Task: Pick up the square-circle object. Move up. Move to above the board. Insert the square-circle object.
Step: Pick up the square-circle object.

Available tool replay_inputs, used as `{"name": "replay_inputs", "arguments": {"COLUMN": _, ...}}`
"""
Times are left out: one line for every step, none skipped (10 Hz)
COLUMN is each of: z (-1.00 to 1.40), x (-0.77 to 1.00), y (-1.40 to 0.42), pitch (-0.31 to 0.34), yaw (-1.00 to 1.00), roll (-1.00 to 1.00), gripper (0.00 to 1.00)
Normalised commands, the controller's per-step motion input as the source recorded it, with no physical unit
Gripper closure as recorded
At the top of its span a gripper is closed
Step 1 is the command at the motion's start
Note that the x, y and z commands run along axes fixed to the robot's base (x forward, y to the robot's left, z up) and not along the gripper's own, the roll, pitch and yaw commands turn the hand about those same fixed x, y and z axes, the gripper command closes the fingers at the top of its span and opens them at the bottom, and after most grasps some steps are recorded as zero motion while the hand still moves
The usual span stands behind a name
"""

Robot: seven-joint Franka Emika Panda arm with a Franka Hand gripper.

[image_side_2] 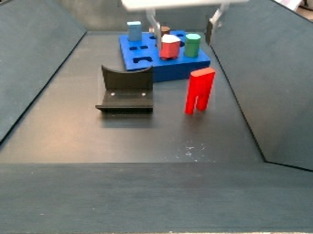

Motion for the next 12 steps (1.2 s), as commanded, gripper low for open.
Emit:
{"name": "replay_inputs", "arguments": {"z": -0.75, "x": 0.0, "y": -0.05, "pitch": 0.096, "yaw": 1.0, "roll": 0.03, "gripper": 0.0}}
{"name": "replay_inputs", "arguments": {"z": -0.43, "x": -0.11, "y": -0.01, "pitch": 0.053, "yaw": 0.96, "roll": -0.02, "gripper": 0.0}}
{"name": "replay_inputs", "arguments": {"z": 0.0, "x": 0.0, "y": 0.0, "pitch": 0.0, "yaw": 0.06, "roll": 0.0, "gripper": 0.0}}
{"name": "replay_inputs", "arguments": {"z": -0.02, "x": 0.0, "y": 0.0, "pitch": 0.0, "yaw": 0.0, "roll": 0.01, "gripper": 0.0}}
{"name": "replay_inputs", "arguments": {"z": -0.22, "x": -0.3, "y": 0.0, "pitch": 0.001, "yaw": -0.04, "roll": 0.04, "gripper": 0.0}}
{"name": "replay_inputs", "arguments": {"z": -0.23, "x": -0.57, "y": 0.0, "pitch": 0.024, "yaw": 0.0, "roll": 0.02, "gripper": 0.0}}
{"name": "replay_inputs", "arguments": {"z": -0.11, "x": -0.66, "y": 0.07, "pitch": 0.0, "yaw": 0.0, "roll": 0.0, "gripper": 0.0}}
{"name": "replay_inputs", "arguments": {"z": -0.02, "x": -0.16, "y": 0.01, "pitch": -0.04, "yaw": 0.0, "roll": -0.09, "gripper": 0.0}}
{"name": "replay_inputs", "arguments": {"z": -0.02, "x": -0.03, "y": 0.01, "pitch": -0.037, "yaw": 0.0, "roll": -0.08, "gripper": 0.0}}
{"name": "replay_inputs", "arguments": {"z": -0.49, "x": -0.21, "y": 0.17, "pitch": 0.0, "yaw": 0.0, "roll": 0.03, "gripper": 0.0}}
{"name": "replay_inputs", "arguments": {"z": -0.69, "x": -0.16, "y": 0.17, "pitch": 0.0, "yaw": 0.0, "roll": 0.09, "gripper": 0.0}}
{"name": "replay_inputs", "arguments": {"z": -0.63, "x": 0.0, "y": 0.21, "pitch": 0.0, "yaw": 0.0, "roll": 0.04, "gripper": 0.0}}
